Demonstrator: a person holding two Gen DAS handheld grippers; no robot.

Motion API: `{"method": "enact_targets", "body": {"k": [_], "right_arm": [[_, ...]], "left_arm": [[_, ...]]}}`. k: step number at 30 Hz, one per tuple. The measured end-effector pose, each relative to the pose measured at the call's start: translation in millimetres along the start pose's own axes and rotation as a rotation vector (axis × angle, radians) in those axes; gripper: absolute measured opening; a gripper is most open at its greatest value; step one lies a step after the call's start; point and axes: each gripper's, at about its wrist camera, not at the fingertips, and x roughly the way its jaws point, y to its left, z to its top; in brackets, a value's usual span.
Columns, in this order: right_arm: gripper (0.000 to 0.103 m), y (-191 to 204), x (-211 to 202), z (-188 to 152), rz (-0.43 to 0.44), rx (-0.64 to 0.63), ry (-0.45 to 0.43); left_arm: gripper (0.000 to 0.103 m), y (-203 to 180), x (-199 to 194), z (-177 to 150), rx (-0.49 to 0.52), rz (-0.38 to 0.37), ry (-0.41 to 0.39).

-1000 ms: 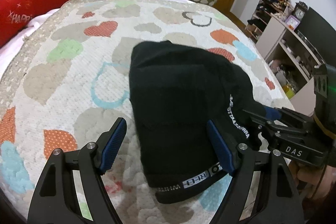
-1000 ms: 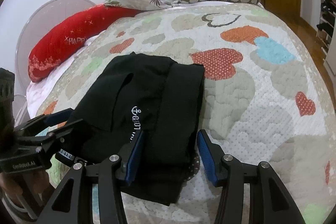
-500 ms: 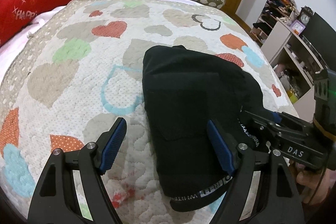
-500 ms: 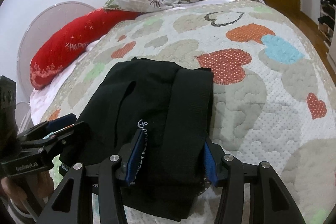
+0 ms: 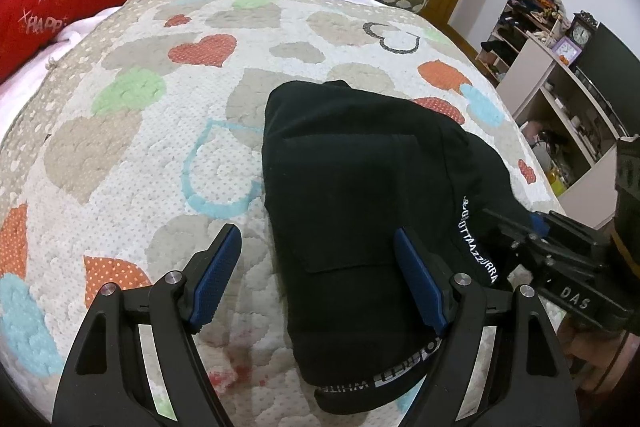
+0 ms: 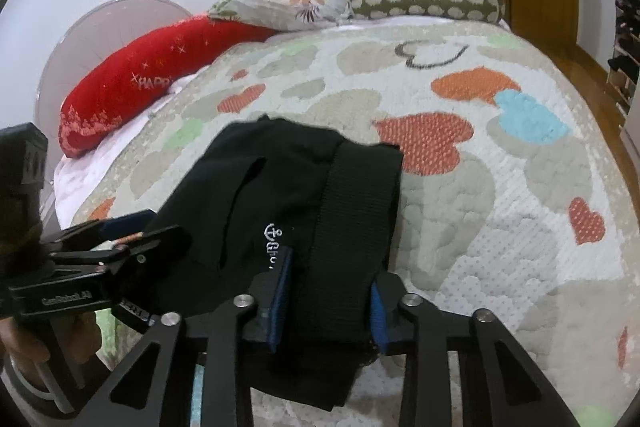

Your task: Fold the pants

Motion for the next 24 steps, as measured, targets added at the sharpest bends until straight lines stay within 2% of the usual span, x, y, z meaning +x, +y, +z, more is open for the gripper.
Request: {"method": "enact_targets", "body": {"k": [4, 12, 19, 24], "right_arm": [[0.027, 4, -2, 0, -0.01, -0.027, -0.004], [0.027, -4, 7, -4, -0.002, 0.003, 0.029], [0.026, -6, 3, 1, 0.012, 0.003, 0.026], [0.027, -4, 3, 3, 0.0, -0.022, 0.031]], "left_arm": [[0.079, -1, 4, -2, -0.004, -0.006, 0.009], [0.079, -2, 7, -4, -0.002, -0.019, 0.018], [0.079, 12, -4, 2, -0.042, -0.078, -0.003], [0.079, 18, -3, 9, -0.059, -0.07, -0.003]]}}
